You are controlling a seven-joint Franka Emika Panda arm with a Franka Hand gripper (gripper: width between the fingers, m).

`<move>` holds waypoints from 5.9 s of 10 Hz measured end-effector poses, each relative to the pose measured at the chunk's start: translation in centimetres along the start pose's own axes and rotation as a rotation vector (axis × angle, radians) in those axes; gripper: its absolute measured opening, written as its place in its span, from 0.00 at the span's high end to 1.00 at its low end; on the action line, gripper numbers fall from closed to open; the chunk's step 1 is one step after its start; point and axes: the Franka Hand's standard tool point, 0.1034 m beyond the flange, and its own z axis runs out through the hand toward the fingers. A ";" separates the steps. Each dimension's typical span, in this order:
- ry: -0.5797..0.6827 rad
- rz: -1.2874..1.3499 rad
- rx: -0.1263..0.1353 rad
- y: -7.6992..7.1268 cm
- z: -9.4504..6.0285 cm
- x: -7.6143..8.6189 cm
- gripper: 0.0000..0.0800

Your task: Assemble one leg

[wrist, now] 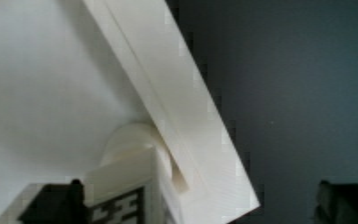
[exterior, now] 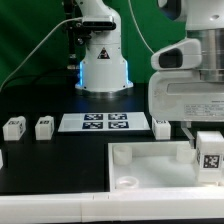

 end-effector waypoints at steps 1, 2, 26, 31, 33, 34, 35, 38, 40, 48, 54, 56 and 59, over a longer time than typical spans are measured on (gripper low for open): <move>-0.018 -0.112 -0.006 0.3 0.1 -0.2 0.19; -0.028 -0.198 -0.008 0.6 0.2 -0.3 0.19; -0.019 0.338 0.006 2.4 0.7 0.3 0.64; -0.041 1.036 0.122 1.5 1.0 0.4 0.64; -0.046 1.087 0.125 1.5 0.9 0.4 0.64; -0.047 1.082 0.124 1.5 1.0 0.4 0.47; -0.047 1.082 0.124 1.5 1.0 0.4 0.47; -0.033 0.919 0.119 2.3 0.9 0.7 0.21; -0.017 0.738 0.086 1.8 0.3 0.3 0.20; 0.068 -0.291 -0.007 1.8 -0.1 2.0 0.19; 0.073 -0.510 -0.024 2.1 0.0 2.4 0.42; 0.073 -0.344 -0.012 2.0 0.0 2.3 0.59; 0.075 -0.092 -0.007 2.5 0.0 2.5 0.63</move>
Offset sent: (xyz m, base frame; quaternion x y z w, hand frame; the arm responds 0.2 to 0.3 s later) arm -0.0055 -0.0046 -0.0066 0.0278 -0.0740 -0.1225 0.9893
